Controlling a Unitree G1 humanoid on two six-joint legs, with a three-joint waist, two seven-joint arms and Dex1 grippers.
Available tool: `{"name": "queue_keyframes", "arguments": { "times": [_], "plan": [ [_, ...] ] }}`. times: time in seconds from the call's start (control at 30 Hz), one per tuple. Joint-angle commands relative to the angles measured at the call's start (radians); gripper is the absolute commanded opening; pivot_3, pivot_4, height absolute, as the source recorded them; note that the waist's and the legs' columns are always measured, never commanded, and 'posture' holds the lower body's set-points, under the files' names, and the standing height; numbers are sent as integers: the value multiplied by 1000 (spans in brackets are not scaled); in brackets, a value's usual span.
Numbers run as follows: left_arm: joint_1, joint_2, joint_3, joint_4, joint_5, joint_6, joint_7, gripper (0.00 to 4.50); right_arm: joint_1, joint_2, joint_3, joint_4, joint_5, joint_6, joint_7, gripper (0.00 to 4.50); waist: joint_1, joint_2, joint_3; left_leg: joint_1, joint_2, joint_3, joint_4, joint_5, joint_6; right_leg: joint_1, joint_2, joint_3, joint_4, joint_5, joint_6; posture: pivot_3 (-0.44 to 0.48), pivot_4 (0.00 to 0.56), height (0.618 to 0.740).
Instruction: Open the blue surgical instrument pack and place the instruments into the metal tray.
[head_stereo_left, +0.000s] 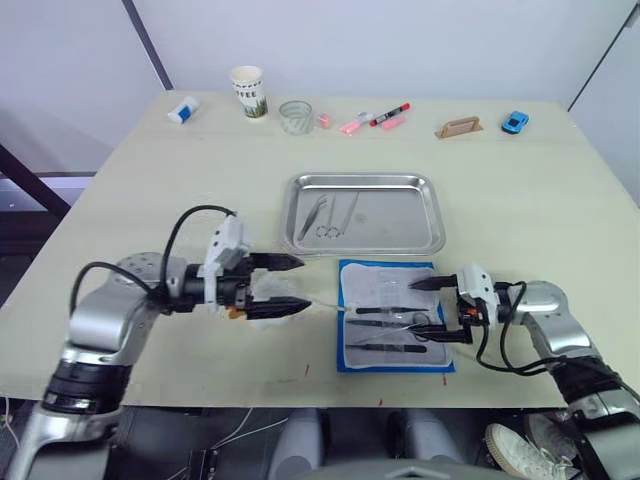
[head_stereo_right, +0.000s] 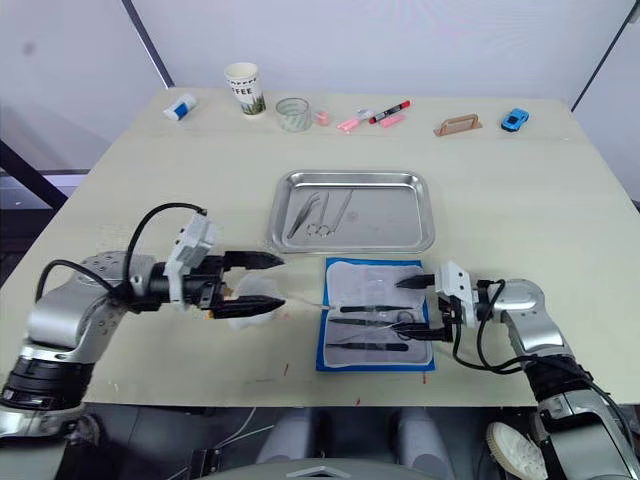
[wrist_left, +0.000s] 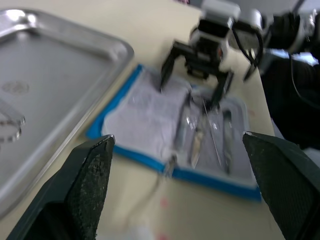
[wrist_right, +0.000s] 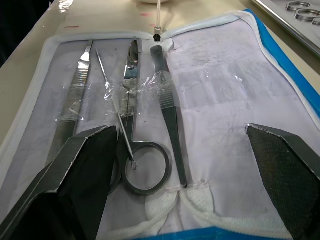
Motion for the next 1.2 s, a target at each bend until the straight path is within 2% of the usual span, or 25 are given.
{"name": "queue_keyframes", "arguments": {
  "times": [0.03,0.23,0.33,0.5,0.6,0.67,1.2],
  "plan": [
    [4,32,8,-6,-3,-50,-57,4464,39,-21,21,16,-27,31,12,4500,1,0,0,0,0,0,0,0,0,0,0,0,0,0,0,0,150,740],
    [-3,5,-23,-21,38,-138,-49,4464,47,-28,17,4,-23,38,10,4500,1,1,1,0,0,1,0,0,0,0,1,0,0,0,0,0,150,740],
    [-21,-17,-89,-8,100,-183,-33,4464,43,-27,19,3,-25,41,7,4500,1,1,1,0,-1,1,0,0,0,0,1,1,0,0,0,0,150,740],
    [-86,-112,-197,35,193,-228,30,4464,37,-25,21,2,-26,42,5,4500,3,0,1,0,-2,6,0,0,0,0,2,1,0,1,1,0,150,740],
    [-126,-163,-248,81,235,-252,49,3699,36,-24,22,0,-26,44,3,4500,1,0,1,0,-1,7,0,0,0,0,3,2,0,2,3,0,150,740],
    [-147,-189,-278,115,263,-277,50,2783,34,-22,23,-1,-26,45,2,4500,1,0,1,0,-1,7,0,0,0,0,5,2,0,2,3,0,150,740],
    [-193,-289,-369,252,374,-418,54,2783,38,-10,28,-2,-29,40,-14,4500,-1,0,1,0,-1,7,1,0,0,0,5,3,1,2,4,0,150,740]
  ]
}}
